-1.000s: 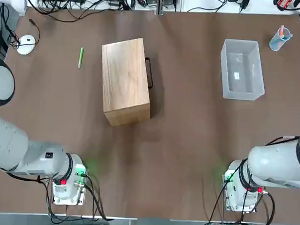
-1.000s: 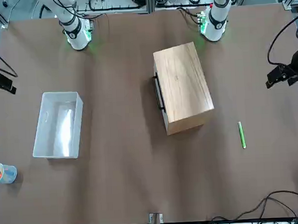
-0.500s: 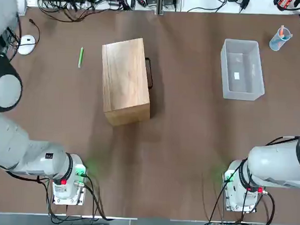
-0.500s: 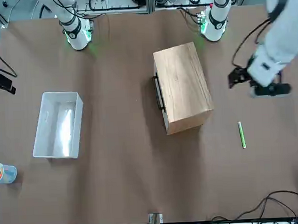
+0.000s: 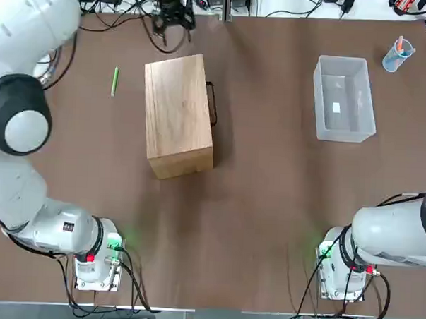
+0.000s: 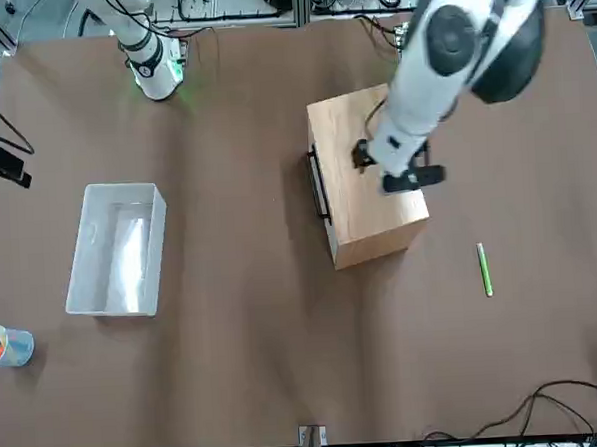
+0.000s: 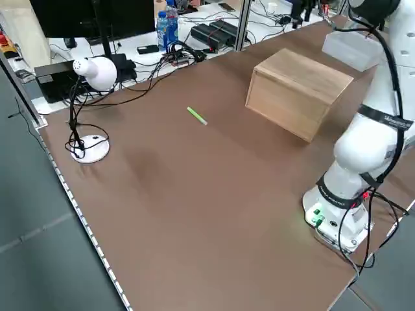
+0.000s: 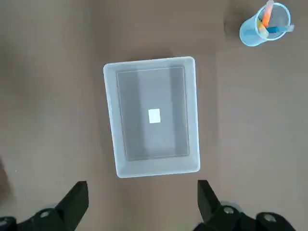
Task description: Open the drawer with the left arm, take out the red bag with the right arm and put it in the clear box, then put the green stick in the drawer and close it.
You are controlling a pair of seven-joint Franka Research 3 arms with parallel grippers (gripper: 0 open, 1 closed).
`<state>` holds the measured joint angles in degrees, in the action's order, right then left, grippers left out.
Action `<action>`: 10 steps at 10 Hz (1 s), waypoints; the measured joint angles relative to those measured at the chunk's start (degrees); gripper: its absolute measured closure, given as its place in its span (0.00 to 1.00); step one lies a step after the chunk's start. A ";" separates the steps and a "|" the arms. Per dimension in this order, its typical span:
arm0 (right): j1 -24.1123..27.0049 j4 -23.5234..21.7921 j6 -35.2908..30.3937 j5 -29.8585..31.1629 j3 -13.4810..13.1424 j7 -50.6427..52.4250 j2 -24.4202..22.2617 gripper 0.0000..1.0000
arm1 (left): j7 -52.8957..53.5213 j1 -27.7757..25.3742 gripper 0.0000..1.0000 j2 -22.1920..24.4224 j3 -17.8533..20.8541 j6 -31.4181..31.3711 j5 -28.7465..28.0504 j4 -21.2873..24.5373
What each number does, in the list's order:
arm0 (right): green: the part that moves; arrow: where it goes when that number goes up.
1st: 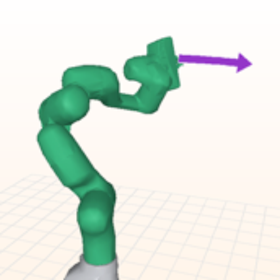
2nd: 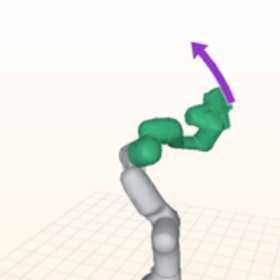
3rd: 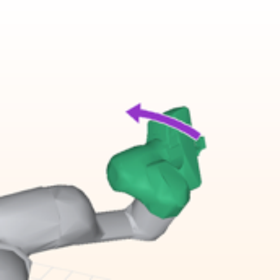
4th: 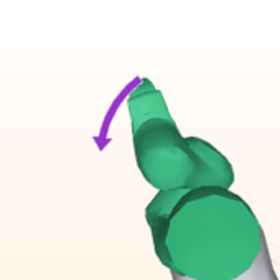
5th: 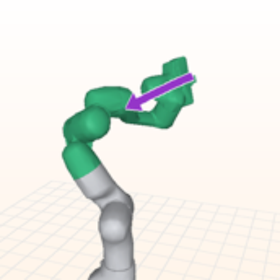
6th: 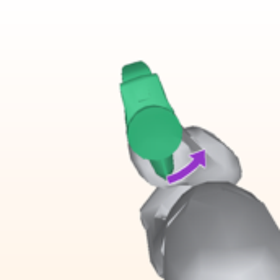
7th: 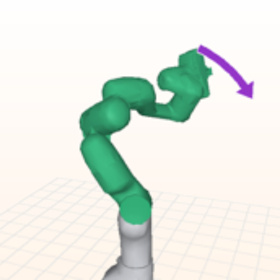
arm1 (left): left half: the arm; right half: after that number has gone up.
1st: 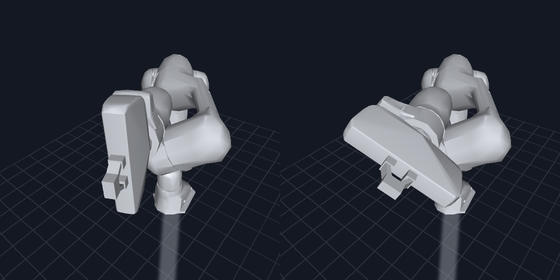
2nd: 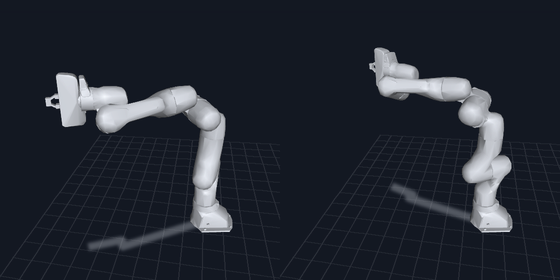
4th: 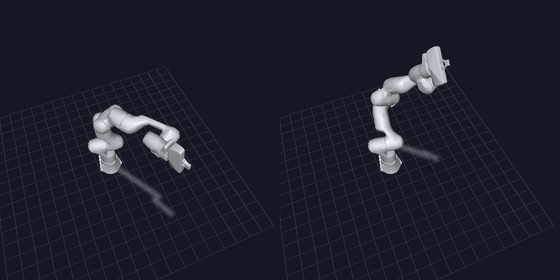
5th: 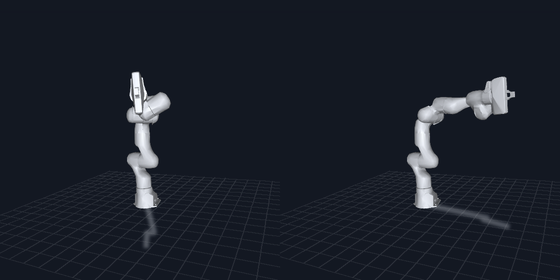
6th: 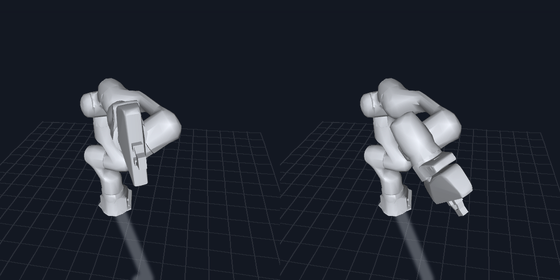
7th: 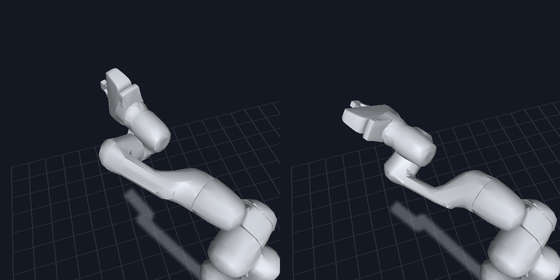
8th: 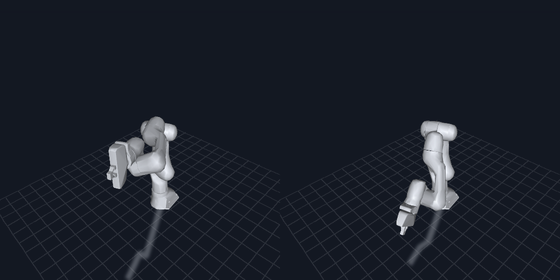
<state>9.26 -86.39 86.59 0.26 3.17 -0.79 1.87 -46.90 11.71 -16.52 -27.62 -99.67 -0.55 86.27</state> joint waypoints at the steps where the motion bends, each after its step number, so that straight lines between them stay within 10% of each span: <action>1: 0.00 0.01 0.00 0.00 0.00 0.00 0.00 0.00 | -5.12 3.96 0.00 -2.61 0.00 -2.14 -1.97 -1.23; 5: 0.01 0.05 0.00 0.00 -0.02 0.00 0.02 0.00 | -20.49 16.43 0.00 -15.87 2.95 -6.65 -9.13 -9.59; 10: 0.15 0.13 0.12 0.03 -0.12 0.00 0.03 0.00 | -20.79 22.18 0.00 -21.85 8.00 -8.40 -9.59 -11.21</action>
<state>9.41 -86.27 86.71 0.29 3.05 -0.79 1.90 -67.69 33.89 -38.37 -19.62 -108.07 -10.15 75.06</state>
